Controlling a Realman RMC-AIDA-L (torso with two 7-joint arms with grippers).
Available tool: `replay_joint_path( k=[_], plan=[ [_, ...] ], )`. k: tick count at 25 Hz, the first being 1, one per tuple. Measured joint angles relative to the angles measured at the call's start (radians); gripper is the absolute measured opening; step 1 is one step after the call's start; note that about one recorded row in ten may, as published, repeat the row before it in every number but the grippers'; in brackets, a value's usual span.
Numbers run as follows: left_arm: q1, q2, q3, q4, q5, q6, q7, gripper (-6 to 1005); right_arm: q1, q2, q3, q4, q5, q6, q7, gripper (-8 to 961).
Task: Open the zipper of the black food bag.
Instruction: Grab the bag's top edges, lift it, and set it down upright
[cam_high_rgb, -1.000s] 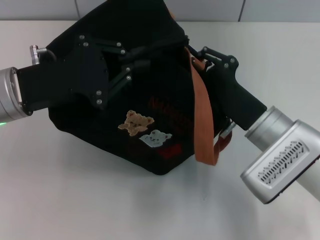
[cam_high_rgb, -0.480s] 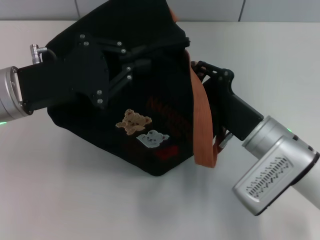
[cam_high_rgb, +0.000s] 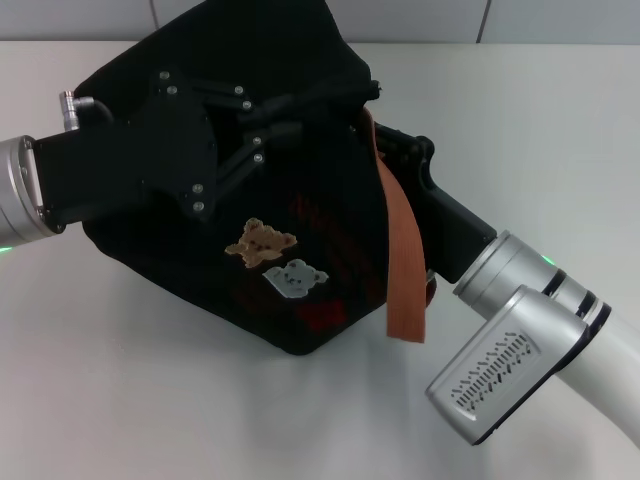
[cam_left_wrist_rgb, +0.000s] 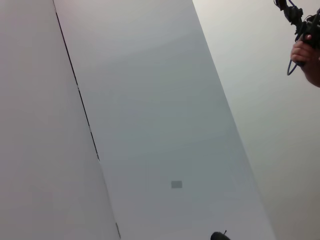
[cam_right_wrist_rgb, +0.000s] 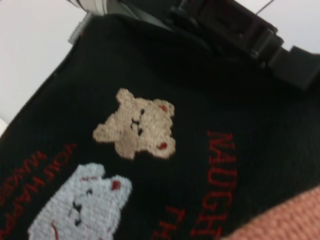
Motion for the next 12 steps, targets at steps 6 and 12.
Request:
replay_joint_path(
  k=[6, 12],
  plan=[
    [0.002, -0.002, 0.000, -0.001, 0.000, 0.006, 0.000, 94, -0.006, 0.000, 0.068, 0.012, -0.089, 0.003, -0.004, 362],
    [0.004, -0.002, 0.000, -0.004, -0.001, 0.009, 0.000, 94, -0.018, 0.002, 0.118, 0.030, -0.119, -0.001, 0.010, 361]
  ],
)
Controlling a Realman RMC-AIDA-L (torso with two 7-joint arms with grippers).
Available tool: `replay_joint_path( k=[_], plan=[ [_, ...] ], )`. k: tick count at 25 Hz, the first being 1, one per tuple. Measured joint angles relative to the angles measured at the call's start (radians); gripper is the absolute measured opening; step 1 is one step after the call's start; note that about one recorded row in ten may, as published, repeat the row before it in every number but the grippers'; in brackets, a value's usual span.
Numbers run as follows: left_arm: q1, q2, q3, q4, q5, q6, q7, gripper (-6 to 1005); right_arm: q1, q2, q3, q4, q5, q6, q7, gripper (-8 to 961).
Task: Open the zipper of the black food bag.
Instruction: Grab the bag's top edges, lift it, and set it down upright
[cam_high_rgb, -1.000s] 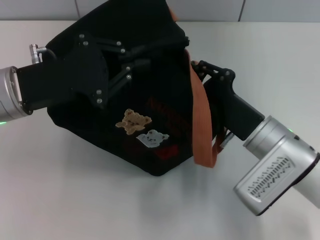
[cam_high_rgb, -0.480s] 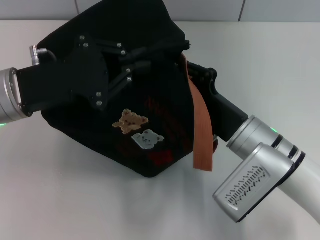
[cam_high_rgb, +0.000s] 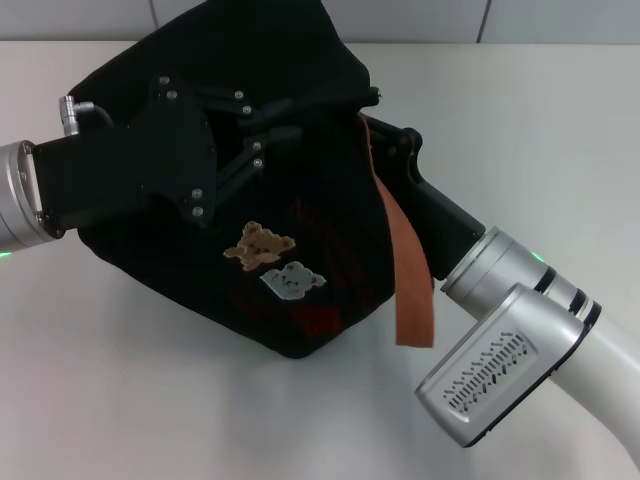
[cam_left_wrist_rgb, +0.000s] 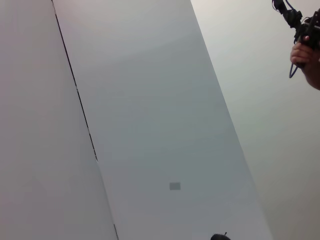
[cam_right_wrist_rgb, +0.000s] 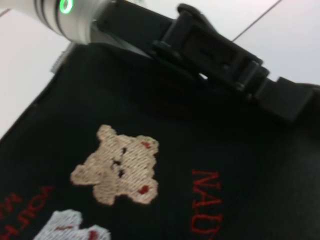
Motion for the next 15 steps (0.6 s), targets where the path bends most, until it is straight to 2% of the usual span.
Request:
replay_joint_path(
  k=[13, 15],
  plan=[
    [-0.002, 0.000, 0.000, -0.012, 0.000, 0.012, 0.000, 94, -0.001, 0.000, 0.015, -0.002, -0.003, 0.012, 0.065, 363],
    [-0.001, 0.000, 0.000, -0.012, 0.000, 0.015, 0.000, 94, 0.004, 0.000, 0.029, -0.002, -0.003, 0.036, 0.074, 323]
  ],
)
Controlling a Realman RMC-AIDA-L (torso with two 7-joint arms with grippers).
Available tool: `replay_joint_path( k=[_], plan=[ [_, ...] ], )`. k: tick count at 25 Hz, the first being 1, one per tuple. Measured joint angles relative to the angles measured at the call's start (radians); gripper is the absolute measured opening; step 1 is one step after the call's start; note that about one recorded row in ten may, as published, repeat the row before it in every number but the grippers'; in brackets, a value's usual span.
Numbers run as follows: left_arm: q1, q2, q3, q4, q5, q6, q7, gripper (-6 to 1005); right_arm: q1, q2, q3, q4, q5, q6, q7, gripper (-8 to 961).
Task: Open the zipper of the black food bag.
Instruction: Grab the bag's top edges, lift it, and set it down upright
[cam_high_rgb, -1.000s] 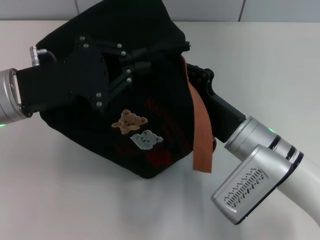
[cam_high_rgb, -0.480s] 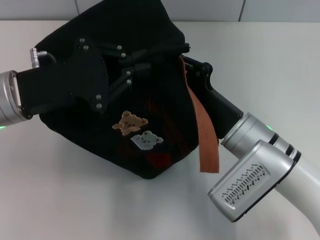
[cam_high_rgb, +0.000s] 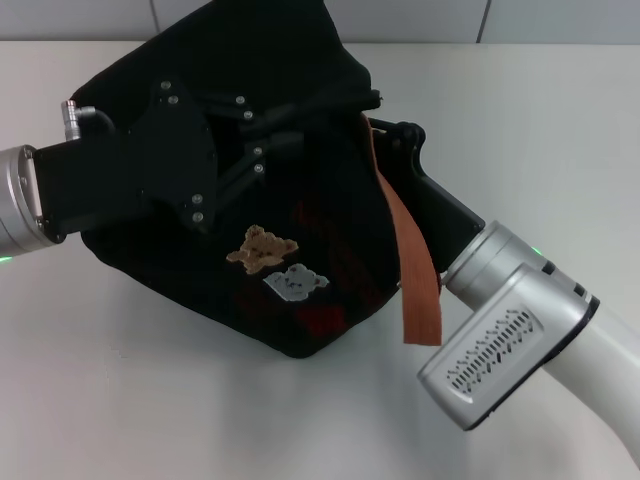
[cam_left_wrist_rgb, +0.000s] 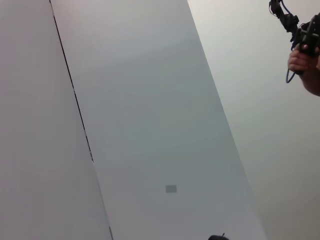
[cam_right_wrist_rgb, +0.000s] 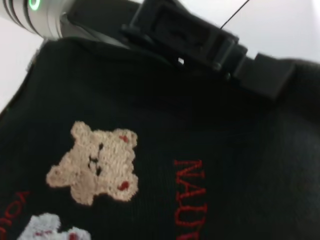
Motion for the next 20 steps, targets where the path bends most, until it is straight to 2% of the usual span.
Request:
replay_joint_path(
  k=[4, 9, 20],
  plan=[
    [0.001, 0.000, 0.000, 0.000, 0.000, 0.001, 0.000, 94, 0.005, 0.000, 0.020, 0.002, -0.002, 0.029, 0.000, 242],
    [0.002, 0.000, -0.001, 0.000, 0.000, 0.002, 0.000, 93, 0.012, 0.000, 0.039, 0.005, -0.004, 0.047, 0.002, 194],
    [-0.004, 0.000, -0.005, -0.007, -0.001, -0.007, 0.008, 93, 0.011, 0.000, 0.039, 0.006, -0.030, 0.041, 0.011, 183]
  ],
)
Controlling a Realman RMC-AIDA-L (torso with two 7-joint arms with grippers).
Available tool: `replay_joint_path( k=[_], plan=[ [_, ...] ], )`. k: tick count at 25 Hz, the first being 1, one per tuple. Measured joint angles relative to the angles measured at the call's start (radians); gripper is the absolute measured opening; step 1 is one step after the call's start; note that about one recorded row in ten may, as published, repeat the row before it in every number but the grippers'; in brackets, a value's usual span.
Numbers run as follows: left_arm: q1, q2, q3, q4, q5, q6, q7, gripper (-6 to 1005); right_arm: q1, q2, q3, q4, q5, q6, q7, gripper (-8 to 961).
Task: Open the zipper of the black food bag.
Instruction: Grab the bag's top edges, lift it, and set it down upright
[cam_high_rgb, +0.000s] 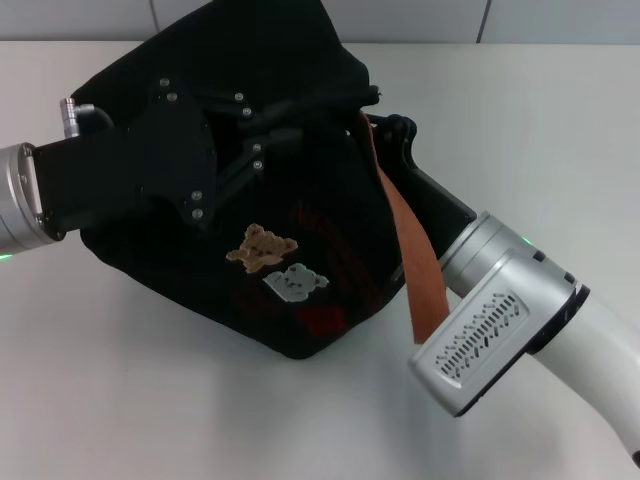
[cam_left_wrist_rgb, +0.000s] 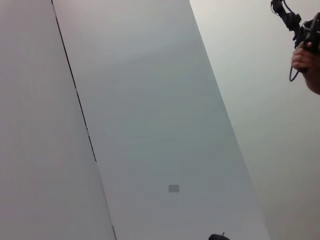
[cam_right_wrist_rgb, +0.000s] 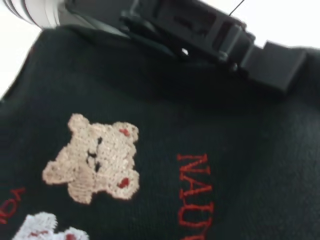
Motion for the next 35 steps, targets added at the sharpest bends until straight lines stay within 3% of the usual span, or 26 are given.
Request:
replay_joint_path(
  k=[13, 20, 35],
  plan=[
    [-0.009, 0.003, -0.003, -0.016, -0.001, -0.004, 0.006, 93, 0.000, 0.000, 0.006, 0.005, -0.011, -0.006, 0.030, 149],
    [-0.010, 0.003, -0.004, -0.016, -0.001, -0.006, 0.012, 93, -0.001, 0.000, 0.006, 0.003, -0.011, -0.007, 0.031, -1],
    [-0.008, 0.002, -0.005, -0.019, -0.001, -0.007, 0.015, 93, -0.010, 0.000, 0.006, 0.000, -0.011, -0.024, 0.031, 7]
  ],
)
